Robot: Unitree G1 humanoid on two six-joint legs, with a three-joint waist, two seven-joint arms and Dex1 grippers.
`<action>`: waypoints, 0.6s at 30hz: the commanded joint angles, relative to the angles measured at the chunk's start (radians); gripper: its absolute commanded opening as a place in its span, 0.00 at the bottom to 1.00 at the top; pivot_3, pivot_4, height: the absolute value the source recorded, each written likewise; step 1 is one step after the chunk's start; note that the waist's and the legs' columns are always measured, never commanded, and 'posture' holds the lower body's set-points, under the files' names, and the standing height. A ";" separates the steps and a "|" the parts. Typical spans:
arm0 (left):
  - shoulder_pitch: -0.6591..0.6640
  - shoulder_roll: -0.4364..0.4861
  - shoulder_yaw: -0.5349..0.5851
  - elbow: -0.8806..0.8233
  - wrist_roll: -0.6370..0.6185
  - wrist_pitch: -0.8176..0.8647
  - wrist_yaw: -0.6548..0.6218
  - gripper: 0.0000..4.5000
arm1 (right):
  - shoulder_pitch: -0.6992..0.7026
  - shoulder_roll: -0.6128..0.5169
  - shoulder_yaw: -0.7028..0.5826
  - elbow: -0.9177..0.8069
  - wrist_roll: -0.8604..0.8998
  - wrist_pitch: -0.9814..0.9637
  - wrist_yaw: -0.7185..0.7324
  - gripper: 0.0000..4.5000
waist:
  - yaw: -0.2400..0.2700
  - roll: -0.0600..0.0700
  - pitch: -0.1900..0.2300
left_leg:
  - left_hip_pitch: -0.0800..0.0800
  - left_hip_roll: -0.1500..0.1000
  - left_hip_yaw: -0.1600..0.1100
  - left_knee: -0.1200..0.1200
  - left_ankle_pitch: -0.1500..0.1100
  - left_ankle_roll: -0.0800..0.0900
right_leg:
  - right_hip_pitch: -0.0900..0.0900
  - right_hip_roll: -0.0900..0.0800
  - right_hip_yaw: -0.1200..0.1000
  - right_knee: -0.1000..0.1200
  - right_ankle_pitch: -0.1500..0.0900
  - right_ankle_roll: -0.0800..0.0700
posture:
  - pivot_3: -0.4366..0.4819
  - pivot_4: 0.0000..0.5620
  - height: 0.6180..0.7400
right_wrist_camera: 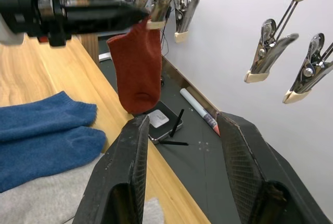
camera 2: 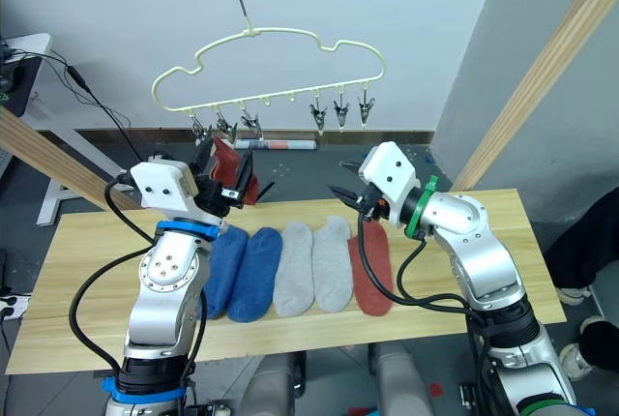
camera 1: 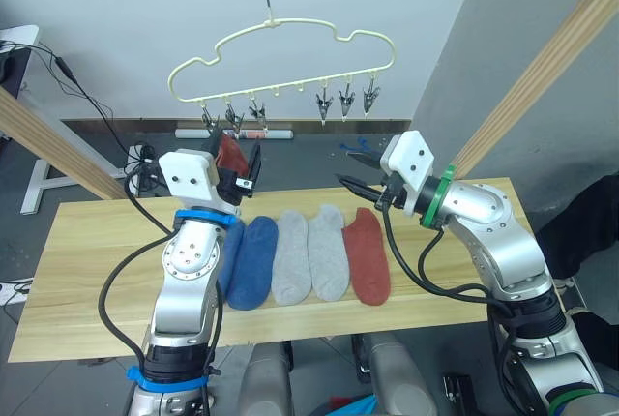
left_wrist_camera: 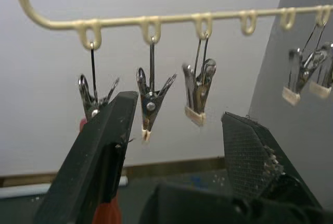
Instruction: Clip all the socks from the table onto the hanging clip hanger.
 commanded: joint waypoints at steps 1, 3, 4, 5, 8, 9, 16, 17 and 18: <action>0.000 -0.018 0.020 -0.023 -0.014 0.021 0.018 0.53 | 0.001 -0.008 -0.011 -0.030 0.013 -0.026 0.006 0.47 | 0.000 0.000 0.000 | 0.000 0.000 0.000 0.000 0.000 0.000 | 0.000 0.000 0.000 0.000 0.000 0.000 | 0.31 0.58 0.95; -0.017 -0.023 0.029 0.002 -0.024 0.028 0.018 0.53 | 0.000 -0.008 -0.011 -0.031 0.013 -0.027 0.007 0.47 | -0.001 0.000 0.000 | 0.000 0.000 0.000 0.000 0.000 0.000 | 0.000 0.000 0.000 0.000 0.000 0.000 | 0.31 0.59 0.95; -0.024 -0.024 0.031 0.009 -0.024 0.029 0.017 0.53 | -0.001 -0.008 -0.011 -0.031 0.014 -0.027 0.006 0.47 | -0.001 0.000 0.000 | 0.000 0.000 0.000 0.000 0.000 0.000 | 0.000 0.000 0.000 0.000 0.000 0.000 | 0.31 0.59 0.95; -0.032 -0.024 0.032 0.017 -0.024 0.027 0.017 0.53 | -0.001 -0.009 -0.010 -0.032 0.014 -0.026 0.006 0.47 | -0.001 0.000 0.000 | 0.000 0.000 0.000 0.000 0.000 0.000 | 0.000 0.000 0.000 0.000 0.000 0.000 | 0.31 0.59 0.95; -0.069 -0.028 0.044 0.055 -0.027 0.025 0.031 0.53 | 0.000 -0.011 -0.010 -0.042 0.022 -0.028 0.014 0.47 | 0.000 0.000 0.000 | 0.000 0.000 0.000 0.000 0.000 0.000 | 0.000 0.000 0.000 0.000 0.000 0.000 | 0.31 0.59 0.95; -0.082 -0.026 0.046 0.068 -0.024 0.019 0.032 0.53 | 0.000 -0.012 -0.010 -0.047 0.026 -0.028 0.018 0.47 | -0.001 0.000 0.000 | 0.000 0.000 0.000 0.000 0.000 0.000 | 0.000 0.000 0.000 0.000 0.000 0.000 | 0.31 0.59 0.95; -0.155 -0.005 0.058 0.152 -0.026 -0.026 0.010 0.53 | -0.010 -0.023 -0.010 -0.061 0.051 -0.023 0.052 0.47 | -0.004 0.000 0.000 | 0.000 0.000 0.000 0.000 0.000 0.000 | 0.000 0.000 0.000 0.000 0.000 0.000 | 0.30 0.59 0.95; -0.161 -0.003 0.058 0.159 -0.026 -0.031 0.007 0.53 | -0.012 -0.023 -0.011 -0.061 0.054 -0.022 0.054 0.47 | -0.005 0.000 0.000 | 0.000 0.000 0.000 0.000 0.000 0.000 | 0.000 0.000 0.000 0.000 0.000 0.000 | 0.30 0.59 0.95; -0.170 -0.001 0.058 0.172 -0.026 -0.037 0.005 0.53 | -0.015 -0.023 -0.011 -0.060 0.057 -0.022 0.055 0.47 | -0.005 0.000 0.000 | 0.000 0.000 0.000 0.000 0.000 0.000 | 0.000 0.000 0.000 0.000 0.000 0.000 | 0.30 0.59 0.95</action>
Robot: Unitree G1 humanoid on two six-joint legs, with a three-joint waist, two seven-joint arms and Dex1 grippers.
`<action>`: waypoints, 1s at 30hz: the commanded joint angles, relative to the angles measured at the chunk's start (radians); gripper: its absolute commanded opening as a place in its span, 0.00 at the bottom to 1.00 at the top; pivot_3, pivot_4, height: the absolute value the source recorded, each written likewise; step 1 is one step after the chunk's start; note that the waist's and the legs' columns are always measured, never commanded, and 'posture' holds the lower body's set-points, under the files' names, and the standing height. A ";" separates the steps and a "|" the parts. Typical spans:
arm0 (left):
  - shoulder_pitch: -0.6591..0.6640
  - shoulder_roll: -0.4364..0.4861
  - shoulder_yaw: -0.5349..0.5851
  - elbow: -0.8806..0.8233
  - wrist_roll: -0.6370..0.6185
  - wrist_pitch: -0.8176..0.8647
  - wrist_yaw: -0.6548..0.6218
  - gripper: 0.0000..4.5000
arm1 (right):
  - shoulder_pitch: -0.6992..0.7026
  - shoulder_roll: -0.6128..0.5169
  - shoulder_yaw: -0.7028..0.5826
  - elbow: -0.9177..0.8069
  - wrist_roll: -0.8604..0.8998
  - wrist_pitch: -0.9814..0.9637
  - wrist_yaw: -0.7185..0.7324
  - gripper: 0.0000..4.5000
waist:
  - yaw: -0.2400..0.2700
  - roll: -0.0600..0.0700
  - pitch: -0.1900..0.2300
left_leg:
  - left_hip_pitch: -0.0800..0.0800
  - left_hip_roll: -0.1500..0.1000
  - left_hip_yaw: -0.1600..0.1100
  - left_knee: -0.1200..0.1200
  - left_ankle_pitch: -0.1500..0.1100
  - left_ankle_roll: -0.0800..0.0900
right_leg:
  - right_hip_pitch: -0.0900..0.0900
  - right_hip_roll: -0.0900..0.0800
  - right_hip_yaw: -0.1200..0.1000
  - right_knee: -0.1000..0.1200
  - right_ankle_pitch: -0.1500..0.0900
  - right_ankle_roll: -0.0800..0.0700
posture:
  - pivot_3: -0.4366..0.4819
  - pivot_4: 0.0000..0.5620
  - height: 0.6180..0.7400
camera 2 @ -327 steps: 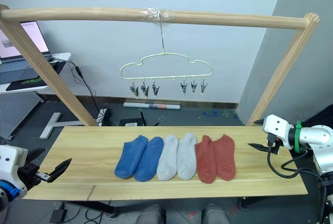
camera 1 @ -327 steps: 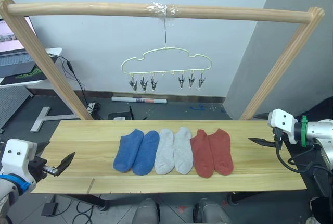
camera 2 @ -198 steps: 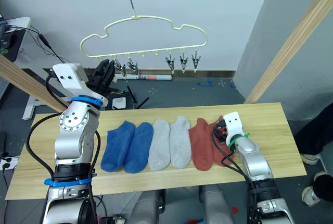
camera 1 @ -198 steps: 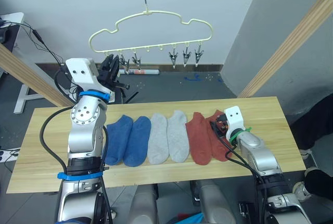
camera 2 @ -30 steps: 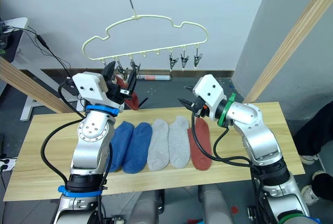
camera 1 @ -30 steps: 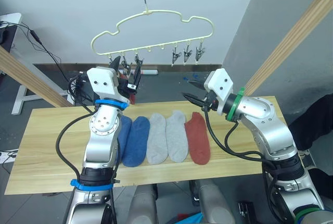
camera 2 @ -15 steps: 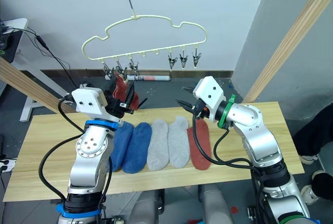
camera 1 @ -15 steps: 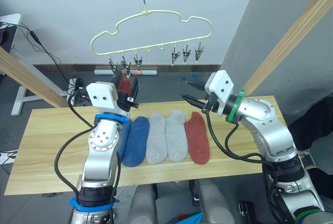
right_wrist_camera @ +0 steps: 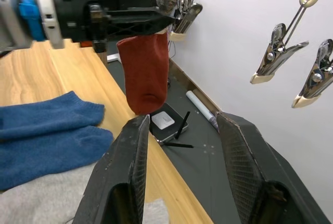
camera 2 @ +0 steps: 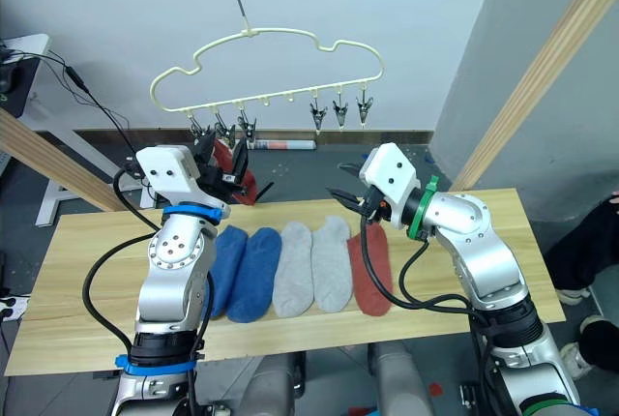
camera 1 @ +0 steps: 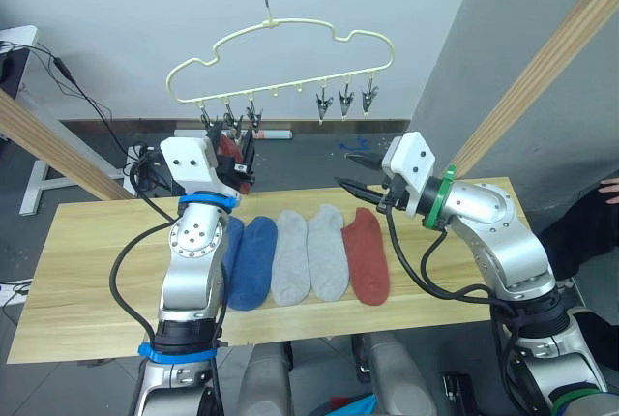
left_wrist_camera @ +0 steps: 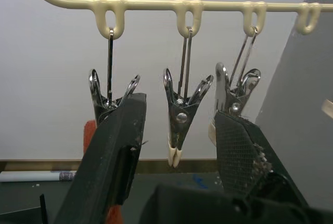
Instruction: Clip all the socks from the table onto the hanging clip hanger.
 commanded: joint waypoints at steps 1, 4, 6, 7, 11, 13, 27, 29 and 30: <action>-0.029 0.013 0.009 0.014 -0.004 -0.047 -0.010 0.53 | -0.018 -0.004 -0.012 -0.052 0.027 -0.016 0.012 0.47 | 0.000 0.000 0.000 | 0.000 0.000 0.000 0.000 0.000 0.000 | 0.000 0.000 0.000 0.000 0.000 0.000 | 0.30 0.59 0.95; -0.062 0.020 0.014 0.054 0.003 -0.071 -0.004 0.53 | -0.025 -0.003 -0.013 -0.051 0.036 -0.013 0.011 0.47 | 0.000 0.000 0.000 | 0.000 0.000 0.000 0.000 0.000 0.000 | 0.000 0.000 0.000 0.000 0.000 0.000 | 0.30 0.59 0.95; -0.075 0.022 0.015 0.070 0.003 -0.080 -0.003 0.53 | -0.026 -0.004 -0.013 -0.053 0.039 -0.009 0.010 0.47 | 0.000 0.000 0.000 | 0.000 0.000 0.000 0.000 0.000 0.000 | 0.000 0.000 0.000 0.000 0.000 0.000 | 0.30 0.59 0.95; -0.080 0.023 0.014 0.077 0.003 -0.083 -0.003 0.53 | -0.027 -0.004 -0.013 -0.055 0.041 -0.006 0.009 0.47 | 0.000 0.000 0.000 | 0.000 0.000 0.000 0.000 0.000 0.000 | 0.000 0.000 0.000 0.000 0.000 0.000 | 0.30 0.59 0.95; -0.093 0.022 0.012 0.093 -0.002 -0.094 -0.007 0.53 | -0.027 -0.003 -0.012 -0.061 0.044 0.001 0.007 0.47 | 0.000 0.000 0.000 | 0.000 0.000 0.000 0.000 0.000 0.000 | 0.000 0.000 0.000 0.000 0.000 0.000 | 0.29 0.58 0.95; -0.099 0.021 0.012 0.100 -0.006 -0.096 -0.009 0.49 | -0.027 -0.003 -0.012 -0.064 0.046 0.004 0.004 0.47 | 0.000 0.000 0.000 | 0.000 0.000 0.000 0.000 0.000 0.000 | 0.000 0.000 0.000 0.000 0.000 0.000 | 0.29 0.57 0.95; -0.100 0.018 0.004 0.086 -0.006 -0.084 -0.016 0.06 | 0.078 -0.025 0.024 -0.033 -0.055 0.051 -0.093 0.74 | 0.001 0.000 0.000 | 0.000 0.000 0.000 0.000 0.000 0.000 | 0.000 0.000 0.000 0.000 0.000 0.000 | 0.30 0.58 0.95; -0.092 0.023 0.003 0.072 -0.005 -0.075 -0.021 0.06 | 0.118 -0.030 0.053 -0.005 -0.096 0.036 -0.111 0.88 | 0.000 0.000 0.000 | 0.000 0.000 0.000 0.000 0.000 0.000 | 0.000 0.000 0.000 0.000 0.000 0.000 | 0.30 0.58 0.95; -0.087 0.025 0.004 0.064 -0.006 -0.071 -0.023 0.06 | 0.137 -0.031 0.070 0.009 -0.112 0.022 -0.115 0.95 | 0.000 0.000 0.000 | 0.000 0.000 0.000 0.000 0.000 0.000 | 0.000 0.000 0.000 0.000 0.000 0.000 | 0.30 0.58 0.95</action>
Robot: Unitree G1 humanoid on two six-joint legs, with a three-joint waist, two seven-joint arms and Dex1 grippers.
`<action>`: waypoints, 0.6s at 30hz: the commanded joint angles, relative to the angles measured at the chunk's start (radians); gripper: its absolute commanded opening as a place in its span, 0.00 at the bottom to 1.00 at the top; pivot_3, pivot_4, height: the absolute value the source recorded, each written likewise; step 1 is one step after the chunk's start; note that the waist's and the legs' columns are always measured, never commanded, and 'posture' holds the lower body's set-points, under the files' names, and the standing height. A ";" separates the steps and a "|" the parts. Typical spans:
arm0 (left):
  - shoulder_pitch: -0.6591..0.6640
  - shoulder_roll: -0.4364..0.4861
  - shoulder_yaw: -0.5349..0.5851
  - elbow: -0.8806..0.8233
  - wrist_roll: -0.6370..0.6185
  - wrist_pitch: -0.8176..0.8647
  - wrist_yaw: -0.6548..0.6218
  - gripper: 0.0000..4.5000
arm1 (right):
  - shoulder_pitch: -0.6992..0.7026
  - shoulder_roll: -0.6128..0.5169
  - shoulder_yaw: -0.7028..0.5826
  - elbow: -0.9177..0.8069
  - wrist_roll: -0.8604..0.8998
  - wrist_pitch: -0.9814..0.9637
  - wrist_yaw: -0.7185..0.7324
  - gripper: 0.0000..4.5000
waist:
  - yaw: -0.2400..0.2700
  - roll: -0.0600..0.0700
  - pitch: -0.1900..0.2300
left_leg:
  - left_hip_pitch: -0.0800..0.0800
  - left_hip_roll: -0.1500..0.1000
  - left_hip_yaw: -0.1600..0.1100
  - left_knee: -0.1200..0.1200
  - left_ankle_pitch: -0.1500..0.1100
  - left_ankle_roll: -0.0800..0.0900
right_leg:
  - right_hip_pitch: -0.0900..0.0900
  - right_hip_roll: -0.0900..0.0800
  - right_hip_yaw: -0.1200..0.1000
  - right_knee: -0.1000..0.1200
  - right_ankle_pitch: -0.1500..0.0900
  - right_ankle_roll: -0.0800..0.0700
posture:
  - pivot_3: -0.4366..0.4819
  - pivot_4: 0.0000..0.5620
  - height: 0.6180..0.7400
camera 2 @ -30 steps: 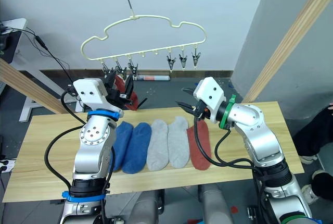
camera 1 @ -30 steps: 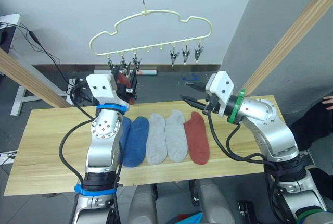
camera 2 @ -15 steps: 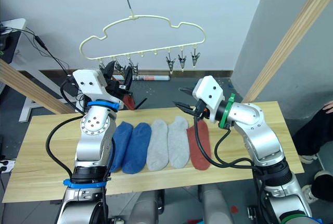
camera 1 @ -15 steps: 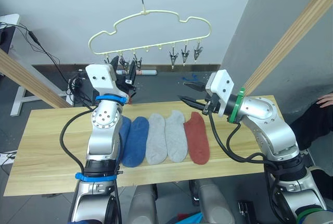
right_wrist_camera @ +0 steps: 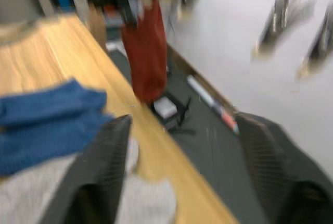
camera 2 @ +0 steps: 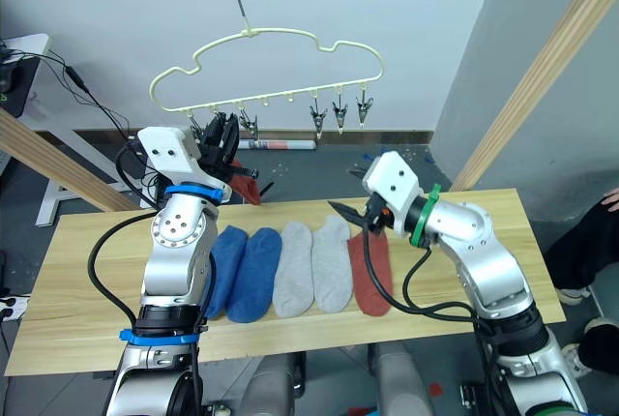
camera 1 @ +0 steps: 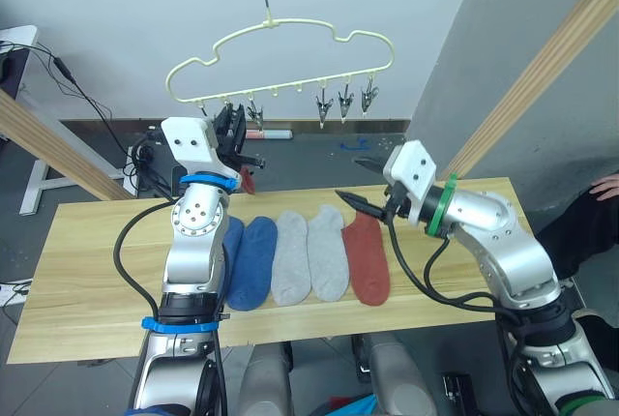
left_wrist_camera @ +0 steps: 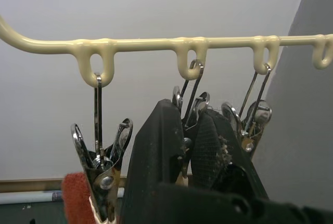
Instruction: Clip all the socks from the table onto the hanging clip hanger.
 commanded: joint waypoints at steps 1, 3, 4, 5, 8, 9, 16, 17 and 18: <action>0.020 0.009 0.004 -0.070 -0.003 0.009 -0.004 0.06 | 0.058 -0.003 0.050 0.030 -0.064 -0.038 -0.032 1.00 | 0.000 0.000 0.000 | 0.000 0.000 0.000 0.000 0.000 0.000 | 0.000 0.000 0.000 0.000 0.000 0.000 | 0.30 0.58 0.95; 0.031 0.010 0.011 -0.084 -0.011 0.026 -0.004 0.06 | 0.081 0.016 0.072 0.074 -0.101 -0.052 -0.067 1.00 | 0.000 0.000 0.000 | 0.000 0.000 0.000 0.000 0.000 0.000 | 0.000 0.000 0.000 0.000 0.000 0.000 | 0.30 0.58 0.95; 0.037 0.010 0.013 -0.091 -0.014 0.030 -0.005 0.06 | 0.090 0.031 0.078 0.105 -0.121 -0.058 -0.094 1.00 | 0.000 0.000 0.000 | 0.000 0.000 0.000 0.000 0.000 0.000 | 0.000 0.000 0.000 0.000 0.000 0.000 | 0.30 0.58 0.95; 0.046 0.011 0.013 -0.099 -0.017 0.035 -0.008 0.06 | 0.099 0.048 0.086 0.150 -0.139 -0.074 -0.119 1.00 | -0.001 0.000 0.000 | 0.000 0.000 0.000 0.000 0.000 0.000 | 0.000 0.000 0.000 0.000 0.000 0.000 | 0.30 0.58 0.95; 0.058 0.008 0.019 -0.118 -0.037 0.059 -0.012 0.06 | 0.110 0.103 0.098 0.265 -0.177 -0.116 -0.180 1.00 | -0.001 0.000 0.000 | 0.000 0.000 0.000 0.000 0.000 0.000 | 0.000 0.000 0.000 0.001 0.000 0.000 | 0.30 0.58 0.95; 0.059 0.006 0.022 -0.123 -0.046 0.068 -0.013 0.06 | 0.109 0.123 0.094 0.298 -0.182 -0.122 -0.199 1.00 | -0.001 0.000 0.000 | 0.000 0.000 0.000 0.000 0.000 0.000 | 0.000 0.000 0.000 0.001 0.000 0.001 | 0.30 0.58 0.95; 0.055 0.018 0.026 -0.140 -0.084 0.116 -0.041 0.06 | 0.059 0.247 0.041 0.547 -0.186 -0.163 -0.288 0.96 | -0.001 0.000 0.000 | 0.000 0.000 0.000 0.000 0.000 0.000 | 0.000 0.000 0.001 0.000 0.000 0.000 | 0.32 0.58 0.95; 0.053 0.018 0.027 -0.143 -0.092 0.124 -0.046 0.06 | 0.053 0.255 0.038 0.565 -0.187 -0.166 -0.292 0.92 | -0.001 0.000 0.000 | 0.000 0.000 0.000 0.000 0.000 0.000 | 0.000 0.000 0.000 0.001 0.000 0.000 | 0.32 0.58 0.95; 0.050 0.020 0.028 -0.149 -0.108 0.140 -0.056 0.06 | 0.050 0.264 0.031 0.581 -0.182 -0.162 -0.291 0.87 | -0.001 0.000 0.000 | 0.000 0.000 0.000 0.000 0.000 0.000 | 0.000 0.000 0.000 0.001 0.000 0.000 | 0.32 0.58 0.95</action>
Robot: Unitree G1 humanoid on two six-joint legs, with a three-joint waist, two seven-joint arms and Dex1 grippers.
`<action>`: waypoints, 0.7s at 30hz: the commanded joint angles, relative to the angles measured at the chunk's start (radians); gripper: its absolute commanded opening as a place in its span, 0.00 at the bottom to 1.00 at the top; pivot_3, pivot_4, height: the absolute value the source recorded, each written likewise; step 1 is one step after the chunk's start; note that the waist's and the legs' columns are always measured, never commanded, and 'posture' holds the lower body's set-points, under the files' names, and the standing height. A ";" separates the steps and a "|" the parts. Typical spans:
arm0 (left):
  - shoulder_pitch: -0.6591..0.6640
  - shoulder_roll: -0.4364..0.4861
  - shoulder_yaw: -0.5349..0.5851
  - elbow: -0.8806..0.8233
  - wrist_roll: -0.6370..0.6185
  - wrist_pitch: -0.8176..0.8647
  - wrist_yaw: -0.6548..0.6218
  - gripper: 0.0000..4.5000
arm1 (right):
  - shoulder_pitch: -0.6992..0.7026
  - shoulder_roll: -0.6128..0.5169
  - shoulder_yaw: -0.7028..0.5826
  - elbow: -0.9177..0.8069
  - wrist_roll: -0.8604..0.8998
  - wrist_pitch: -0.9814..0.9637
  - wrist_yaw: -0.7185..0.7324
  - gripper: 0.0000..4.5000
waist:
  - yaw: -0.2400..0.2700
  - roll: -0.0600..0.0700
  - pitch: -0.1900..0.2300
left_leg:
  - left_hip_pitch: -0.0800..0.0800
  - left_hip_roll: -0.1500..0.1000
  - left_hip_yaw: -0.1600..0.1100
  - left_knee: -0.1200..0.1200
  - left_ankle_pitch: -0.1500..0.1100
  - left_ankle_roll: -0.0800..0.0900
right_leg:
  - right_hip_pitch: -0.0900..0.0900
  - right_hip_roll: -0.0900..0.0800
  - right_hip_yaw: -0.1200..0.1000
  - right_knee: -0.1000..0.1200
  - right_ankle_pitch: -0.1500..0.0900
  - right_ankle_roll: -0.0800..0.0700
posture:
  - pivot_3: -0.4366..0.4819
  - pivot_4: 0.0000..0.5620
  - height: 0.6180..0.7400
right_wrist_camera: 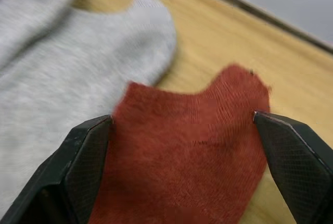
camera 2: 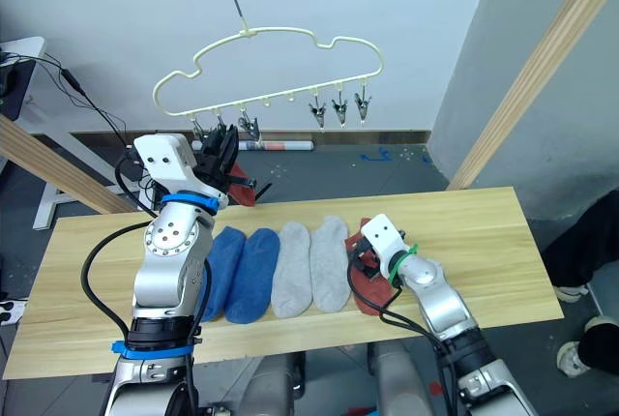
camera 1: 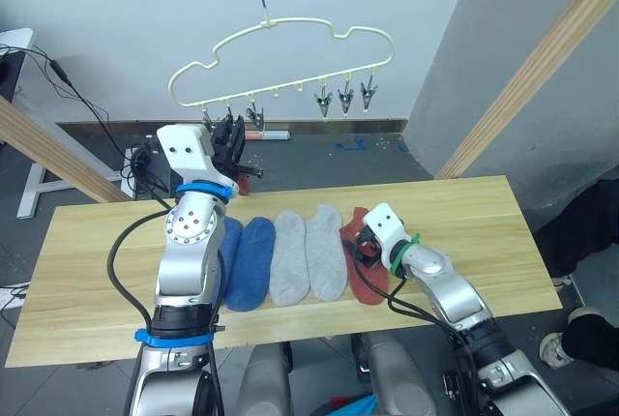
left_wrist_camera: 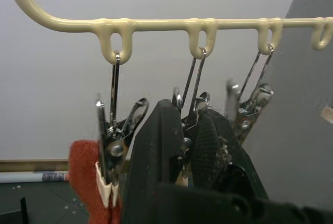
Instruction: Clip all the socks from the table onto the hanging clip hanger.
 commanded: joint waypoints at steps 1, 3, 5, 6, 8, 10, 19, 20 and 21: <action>-0.011 0.009 0.020 -0.061 -0.056 0.047 -0.032 0.06 | -0.011 0.026 -0.031 0.036 0.012 -0.017 -0.017 0.79 | 0.000 0.000 0.000 | 0.000 0.000 0.000 0.000 0.000 0.000 | 0.000 0.000 0.000 0.000 0.000 0.000 | 0.33 0.58 0.95; -0.022 0.021 0.032 -0.080 -0.103 0.097 -0.063 0.06 | -0.010 0.038 -0.037 0.039 0.011 -0.019 -0.019 0.62 | 0.000 0.000 0.000 | 0.000 0.000 0.000 0.000 0.000 0.000 | 0.000 0.000 0.000 0.000 0.000 0.000 | 0.33 0.59 0.95; -0.034 0.035 0.050 -0.104 -0.158 0.159 -0.087 0.06 | -0.005 0.045 -0.041 0.033 0.010 -0.021 -0.020 0.46 | 0.000 0.000 0.000 | 0.000 0.000 0.000 0.000 0.000 0.000 | 0.000 0.000 0.000 0.000 0.000 0.000 | 0.33 0.59 0.95; -0.040 0.043 0.060 -0.115 -0.187 0.195 -0.096 0.06 | -0.001 0.047 -0.044 0.028 0.011 -0.021 -0.018 0.37 | 0.000 0.000 0.000 | 0.000 0.000 0.000 0.000 0.000 0.000 | 0.000 0.000 0.000 0.000 0.000 0.000 | 0.33 0.59 0.95; -0.052 0.060 0.087 -0.136 -0.248 0.269 -0.108 0.06 | 0.007 0.050 -0.046 0.015 0.010 -0.021 -0.018 0.22 | 0.000 0.000 0.000 | 0.000 0.000 0.000 0.000 0.000 0.000 | 0.000 0.000 0.000 0.000 0.000 0.000 | 0.33 0.59 0.95; -0.061 0.078 0.112 -0.155 -0.305 0.341 -0.120 0.06 | 0.013 0.051 -0.047 -0.004 0.009 -0.022 -0.014 0.05 | 0.000 0.000 0.000 | 0.000 0.000 0.000 0.000 0.000 0.000 | 0.000 0.000 0.000 0.000 0.000 0.000 | 0.34 0.59 0.95; -0.097 0.163 0.237 -0.187 -0.592 0.647 -0.150 0.06 | -0.060 0.045 0.029 -0.206 -0.009 0.004 0.071 0.00 | -0.002 0.000 0.000 | 0.000 0.000 0.000 0.000 0.000 0.000 | -0.001 0.000 0.000 0.000 -0.002 0.004 | 0.33 0.60 0.95; -0.102 0.171 0.249 -0.184 -0.620 0.674 -0.148 0.06 | -0.088 0.050 0.043 -0.215 -0.014 0.003 0.081 0.00 | -0.002 0.000 0.000 | 0.000 0.000 -0.001 0.000 0.000 0.000 | 0.000 0.001 0.000 0.000 -0.003 0.004 | 0.33 0.60 0.95; -0.110 0.179 0.265 -0.180 -0.655 0.709 -0.144 0.06 | -0.130 0.056 0.066 -0.218 -0.021 -0.004 0.100 0.00 | -0.002 0.000 0.000 | 0.000 0.001 -0.001 0.000 0.000 0.000 | -0.001 0.001 0.000 0.000 -0.003 0.004 | 0.33 0.60 0.95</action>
